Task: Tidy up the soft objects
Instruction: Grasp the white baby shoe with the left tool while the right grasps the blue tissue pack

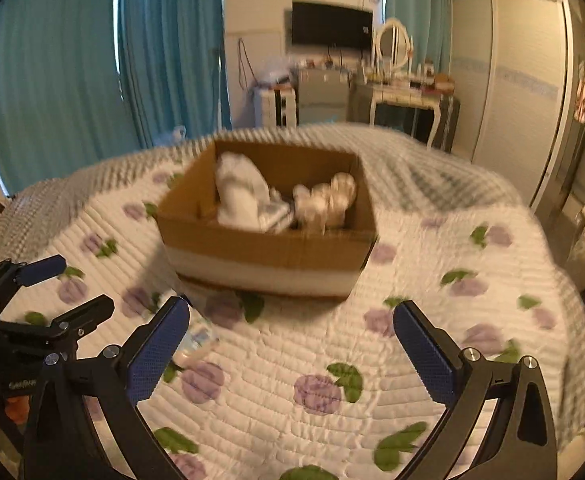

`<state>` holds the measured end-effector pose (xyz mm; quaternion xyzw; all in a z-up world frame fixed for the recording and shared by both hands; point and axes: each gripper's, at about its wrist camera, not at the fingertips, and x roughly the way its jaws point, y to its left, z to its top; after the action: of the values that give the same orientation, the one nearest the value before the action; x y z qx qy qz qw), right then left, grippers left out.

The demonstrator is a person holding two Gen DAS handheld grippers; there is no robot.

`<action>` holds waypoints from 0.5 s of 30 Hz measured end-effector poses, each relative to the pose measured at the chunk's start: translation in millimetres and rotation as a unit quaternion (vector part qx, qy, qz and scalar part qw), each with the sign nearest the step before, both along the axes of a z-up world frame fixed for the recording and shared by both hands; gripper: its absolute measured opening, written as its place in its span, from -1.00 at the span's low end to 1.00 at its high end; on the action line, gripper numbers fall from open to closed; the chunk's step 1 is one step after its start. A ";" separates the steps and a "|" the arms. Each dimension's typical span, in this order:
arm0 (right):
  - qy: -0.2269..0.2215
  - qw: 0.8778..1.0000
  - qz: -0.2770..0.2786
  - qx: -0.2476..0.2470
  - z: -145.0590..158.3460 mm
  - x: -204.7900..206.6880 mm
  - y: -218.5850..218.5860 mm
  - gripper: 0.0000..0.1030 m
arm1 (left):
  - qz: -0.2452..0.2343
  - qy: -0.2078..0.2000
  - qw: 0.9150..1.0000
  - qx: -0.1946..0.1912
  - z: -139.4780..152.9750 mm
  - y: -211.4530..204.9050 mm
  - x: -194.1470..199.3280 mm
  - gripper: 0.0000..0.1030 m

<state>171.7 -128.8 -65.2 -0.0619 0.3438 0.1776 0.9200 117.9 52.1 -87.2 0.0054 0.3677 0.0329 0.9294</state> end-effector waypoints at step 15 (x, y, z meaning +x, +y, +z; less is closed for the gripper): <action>0.067 0.998 -0.010 -0.005 -56.9 27.4 6.6 1.00 | -0.058 0.073 0.996 -0.019 -56.9 -21.8 35.4 -0.35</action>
<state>199.0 -122.1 -122.1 -0.0511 0.4064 0.1701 0.8963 153.3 30.3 -144.2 0.0117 0.4338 -0.0283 0.9005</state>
